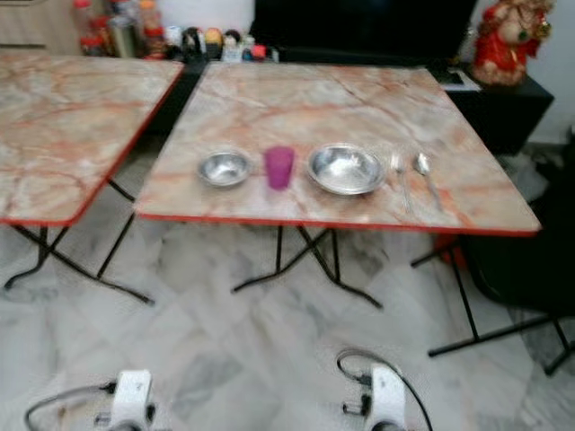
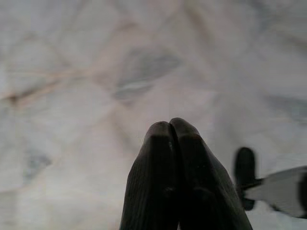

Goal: Setting the table

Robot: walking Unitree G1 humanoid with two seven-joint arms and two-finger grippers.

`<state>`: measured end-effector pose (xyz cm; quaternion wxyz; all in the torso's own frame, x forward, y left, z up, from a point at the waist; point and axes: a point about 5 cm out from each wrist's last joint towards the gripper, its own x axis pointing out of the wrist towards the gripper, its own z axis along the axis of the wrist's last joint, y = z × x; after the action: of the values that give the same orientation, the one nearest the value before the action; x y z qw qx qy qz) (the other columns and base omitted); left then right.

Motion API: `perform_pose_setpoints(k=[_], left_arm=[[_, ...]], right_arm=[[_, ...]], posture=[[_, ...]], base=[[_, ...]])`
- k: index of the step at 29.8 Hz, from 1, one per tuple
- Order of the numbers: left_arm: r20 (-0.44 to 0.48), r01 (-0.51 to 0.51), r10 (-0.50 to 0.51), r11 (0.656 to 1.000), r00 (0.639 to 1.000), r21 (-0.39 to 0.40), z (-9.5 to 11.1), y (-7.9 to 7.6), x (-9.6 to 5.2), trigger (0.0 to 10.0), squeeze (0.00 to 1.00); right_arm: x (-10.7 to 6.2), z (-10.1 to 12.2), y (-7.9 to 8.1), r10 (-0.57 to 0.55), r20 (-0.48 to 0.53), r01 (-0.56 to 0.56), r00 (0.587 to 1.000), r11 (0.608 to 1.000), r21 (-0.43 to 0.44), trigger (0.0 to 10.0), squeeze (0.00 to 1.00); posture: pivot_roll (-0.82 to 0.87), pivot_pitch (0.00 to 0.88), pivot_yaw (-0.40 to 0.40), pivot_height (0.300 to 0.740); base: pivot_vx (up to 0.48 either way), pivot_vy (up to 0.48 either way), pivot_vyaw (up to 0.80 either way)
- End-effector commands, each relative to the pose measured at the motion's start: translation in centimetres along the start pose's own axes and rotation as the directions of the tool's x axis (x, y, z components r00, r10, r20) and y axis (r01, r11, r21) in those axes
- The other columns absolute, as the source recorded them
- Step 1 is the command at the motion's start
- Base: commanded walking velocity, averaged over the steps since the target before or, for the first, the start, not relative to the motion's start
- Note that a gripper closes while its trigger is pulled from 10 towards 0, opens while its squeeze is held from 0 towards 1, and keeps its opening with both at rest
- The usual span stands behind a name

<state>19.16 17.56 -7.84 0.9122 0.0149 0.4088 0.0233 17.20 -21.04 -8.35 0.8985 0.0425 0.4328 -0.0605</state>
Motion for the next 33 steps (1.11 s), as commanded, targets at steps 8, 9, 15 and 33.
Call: perform_pose_setpoints(k=[8, 9, 15, 33], left_arm=[[0.002, -0.01, 0.01, 0.998, 1.0, 0.055, -0.1, 0.9, -0.1, 10.0, 0.0], [0.002, -0.01, 0.01, 0.998, 1.0, 0.055, -0.1, 0.9, -0.1, 10.0, 0.0], [0.042, -0.027, 0.025, 0.999, 0.999, 0.029, 0.5, 1.1, 0.0, 10.0, 0.0], [0.064, -0.042, 0.042, 0.999, 0.997, -0.009, 1.3, 1.4, 0.1, 10.0, 0.0]], right_arm=[[0.2, 1.0, 0.6, 0.01, 0.041, -0.009, 0.999, 1.0, -0.006, 10.0, 0.0], [0.2, 1.0, 0.6, 0.01, 0.041, -0.009, 0.999, 1.0, -0.006, 10.0, 0.0], [0.4, 2.2, 1.2, 0.038, 0.099, -0.037, 0.994, 0.999, -0.012, 10.0, 0.0], [0.6, 3.2, 2.0, 0.054, 0.141, -0.054, 0.989, 0.999, -0.003, 10.0, 0.0]], posture=[[-0.06, 0.023, -0.054, 0.74], [-0.06, 0.023, -0.054, 0.74], [-0.05, 0.028, -0.053, 0.74], [-0.05, 0.042, -0.036, 0.74]], base=[[0.0, -0.042, 0.0], [0.0, 0.0, 0.0], [0.0, 0.0, 0.0], [0.043, 0.0, 0.0]])
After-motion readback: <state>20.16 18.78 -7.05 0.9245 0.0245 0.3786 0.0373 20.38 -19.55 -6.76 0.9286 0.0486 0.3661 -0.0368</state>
